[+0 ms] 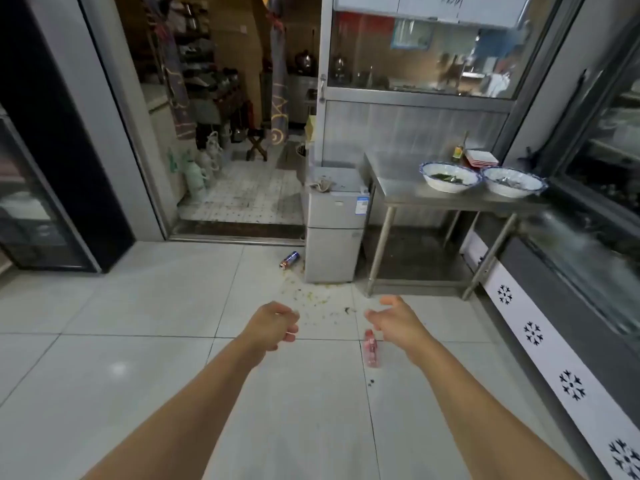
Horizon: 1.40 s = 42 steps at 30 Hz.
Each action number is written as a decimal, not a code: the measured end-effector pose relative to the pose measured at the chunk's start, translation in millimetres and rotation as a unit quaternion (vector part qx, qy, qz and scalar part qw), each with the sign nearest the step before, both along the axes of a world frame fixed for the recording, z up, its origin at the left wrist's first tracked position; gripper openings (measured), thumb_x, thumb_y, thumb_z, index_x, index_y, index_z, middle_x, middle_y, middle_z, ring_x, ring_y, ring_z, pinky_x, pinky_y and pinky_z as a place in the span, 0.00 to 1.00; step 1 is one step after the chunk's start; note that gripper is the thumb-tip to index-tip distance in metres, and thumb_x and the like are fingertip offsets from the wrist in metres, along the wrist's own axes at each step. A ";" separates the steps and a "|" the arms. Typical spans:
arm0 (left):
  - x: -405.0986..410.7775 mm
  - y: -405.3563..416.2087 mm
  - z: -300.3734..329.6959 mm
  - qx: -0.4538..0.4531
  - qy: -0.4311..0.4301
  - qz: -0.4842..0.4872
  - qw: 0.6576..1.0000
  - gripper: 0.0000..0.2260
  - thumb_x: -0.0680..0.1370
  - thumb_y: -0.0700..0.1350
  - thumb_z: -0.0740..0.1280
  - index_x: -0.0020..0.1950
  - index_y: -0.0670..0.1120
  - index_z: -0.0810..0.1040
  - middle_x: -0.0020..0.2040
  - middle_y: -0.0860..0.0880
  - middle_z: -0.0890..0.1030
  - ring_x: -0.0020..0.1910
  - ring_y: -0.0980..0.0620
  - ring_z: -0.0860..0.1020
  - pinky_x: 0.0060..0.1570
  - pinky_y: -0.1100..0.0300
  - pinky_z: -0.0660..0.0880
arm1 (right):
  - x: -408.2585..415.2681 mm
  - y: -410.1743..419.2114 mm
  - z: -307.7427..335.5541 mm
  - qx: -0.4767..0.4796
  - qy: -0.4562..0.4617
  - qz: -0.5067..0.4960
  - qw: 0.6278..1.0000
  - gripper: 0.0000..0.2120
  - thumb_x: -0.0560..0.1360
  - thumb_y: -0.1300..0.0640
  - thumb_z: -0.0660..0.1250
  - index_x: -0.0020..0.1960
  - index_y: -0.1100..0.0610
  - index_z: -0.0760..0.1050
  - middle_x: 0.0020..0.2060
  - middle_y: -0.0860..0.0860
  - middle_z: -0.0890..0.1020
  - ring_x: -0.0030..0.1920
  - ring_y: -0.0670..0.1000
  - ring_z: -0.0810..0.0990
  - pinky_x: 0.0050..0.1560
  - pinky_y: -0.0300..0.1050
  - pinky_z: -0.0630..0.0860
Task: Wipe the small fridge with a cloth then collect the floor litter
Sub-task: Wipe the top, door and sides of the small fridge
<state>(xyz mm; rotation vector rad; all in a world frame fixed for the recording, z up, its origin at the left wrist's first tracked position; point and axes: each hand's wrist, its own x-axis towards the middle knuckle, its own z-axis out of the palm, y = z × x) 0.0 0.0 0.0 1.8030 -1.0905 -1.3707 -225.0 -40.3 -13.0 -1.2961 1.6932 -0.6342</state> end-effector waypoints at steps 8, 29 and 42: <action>-7.1 -98.7 7.5 -0.001 -0.032 0.002 0.999 0.10 0.78 0.49 0.63 0.56 0.46 0.72 0.45 0.48 0.81 0.42 0.53 0.79 0.42 0.58 0.72 | -2.5 -101.6 -2.0 -0.011 -0.006 0.014 1.000 0.25 0.73 0.49 0.69 0.66 0.54 0.66 0.58 0.53 0.76 0.57 0.53 0.77 0.59 0.51 0.75; 5.1 -427.9 7.6 0.019 -0.042 0.037 0.998 0.10 0.78 0.47 0.63 0.58 0.46 0.70 0.50 0.45 0.80 0.43 0.51 0.78 0.38 0.60 0.70 | 25.4 -444.3 -19.3 0.014 -0.026 0.024 0.999 0.24 0.74 0.52 0.68 0.67 0.55 0.65 0.54 0.50 0.75 0.53 0.51 0.76 0.52 0.46 0.74; 74.3 -652.9 -13.9 0.035 -0.040 0.003 0.999 0.09 0.75 0.44 0.66 0.54 0.47 0.73 0.40 0.49 0.79 0.34 0.55 0.76 0.31 0.63 0.68 | 96.6 -633.0 -24.9 0.023 -0.022 -0.009 0.999 0.18 0.73 0.53 0.69 0.60 0.54 0.69 0.55 0.52 0.77 0.55 0.53 0.76 0.56 0.50 0.74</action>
